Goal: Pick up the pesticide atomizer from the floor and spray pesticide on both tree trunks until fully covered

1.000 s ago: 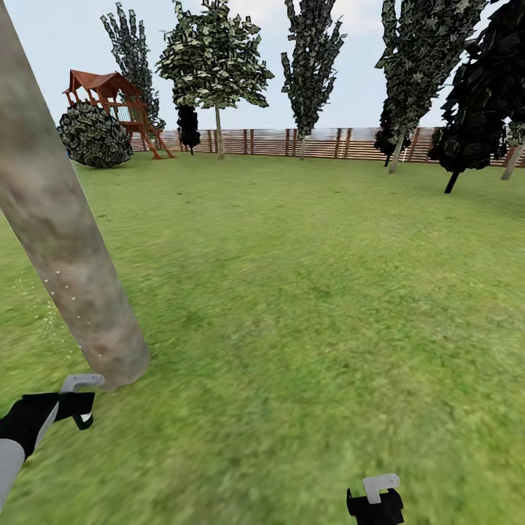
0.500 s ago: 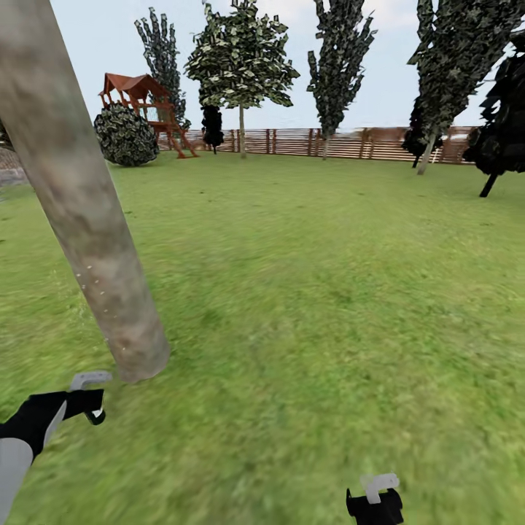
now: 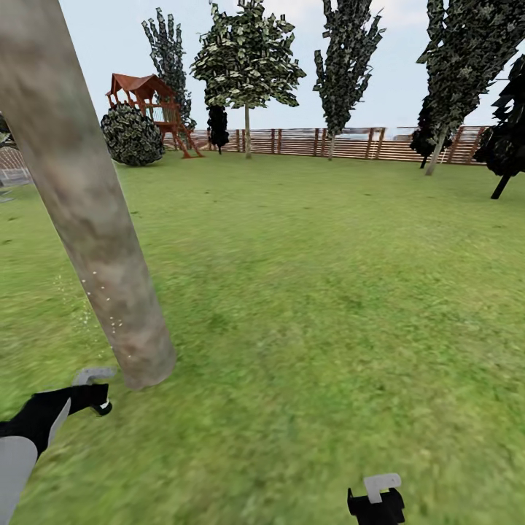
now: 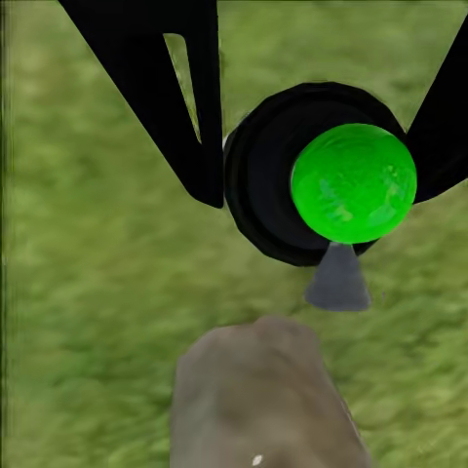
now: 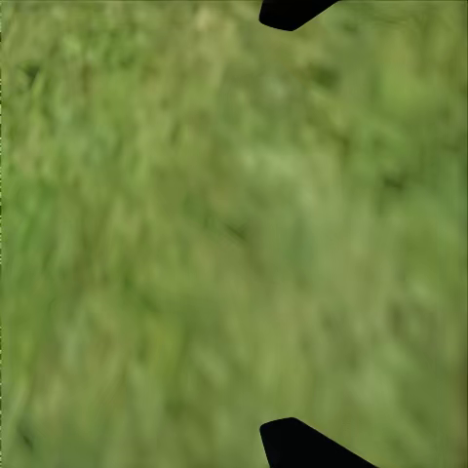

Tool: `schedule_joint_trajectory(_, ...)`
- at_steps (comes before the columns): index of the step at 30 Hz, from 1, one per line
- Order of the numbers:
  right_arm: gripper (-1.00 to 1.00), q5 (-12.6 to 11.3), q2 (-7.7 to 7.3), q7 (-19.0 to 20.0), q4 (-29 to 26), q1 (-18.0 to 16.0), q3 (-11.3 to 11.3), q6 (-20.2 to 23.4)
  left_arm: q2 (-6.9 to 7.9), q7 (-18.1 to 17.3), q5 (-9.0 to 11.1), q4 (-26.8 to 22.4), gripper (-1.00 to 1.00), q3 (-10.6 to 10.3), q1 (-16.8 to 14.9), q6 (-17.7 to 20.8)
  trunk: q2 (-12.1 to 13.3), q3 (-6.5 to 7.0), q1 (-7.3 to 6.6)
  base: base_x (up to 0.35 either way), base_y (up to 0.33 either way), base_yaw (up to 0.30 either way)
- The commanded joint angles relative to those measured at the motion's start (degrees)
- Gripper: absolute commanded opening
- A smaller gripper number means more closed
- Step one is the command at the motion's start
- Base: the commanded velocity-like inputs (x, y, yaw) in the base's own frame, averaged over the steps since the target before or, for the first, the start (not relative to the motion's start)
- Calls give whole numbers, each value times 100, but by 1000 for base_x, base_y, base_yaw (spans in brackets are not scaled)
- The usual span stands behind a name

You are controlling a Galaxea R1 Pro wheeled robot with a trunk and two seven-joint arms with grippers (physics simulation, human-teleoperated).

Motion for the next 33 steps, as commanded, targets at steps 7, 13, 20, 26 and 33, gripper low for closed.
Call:
schedule_joint_trajectory(7, 100, 62, -3, -23, 10, 0, -42, -13, -3, -170, -129, -757, -100, -898, -82, 597, -2, -5, -1, 0, 0, 0)
schedule_joint_trajectory(13, 100, 62, -3, -23, 10, 1, -42, -12, 639, -1088, -432, -1213, -100, -1315, -62, 1126, -2, -5, -1, 0, 0, 0)
schedule_joint_trajectory(20, 100, 62, -2, -23, 10, 1, -42, -12, 409, -1210, -872, -924, -100, -1309, -6, 1083, -2, -5, -1, 0, 0, 0)
schedule_joint_trajectory(26, 100, 62, 1, -23, 10, 0, -41, -13, 410, -1176, -890, -809, -100, -1308, 141, 1067, -2, -5, -1, 0, 0, 0)
schedule_joint_trajectory(33, 100, 62, -3, -23, 10, -2, -40, -13, 490, -770, -884, -796, -100, -1201, 291, 1120, -2, -5, -1, 30, -10, 0)
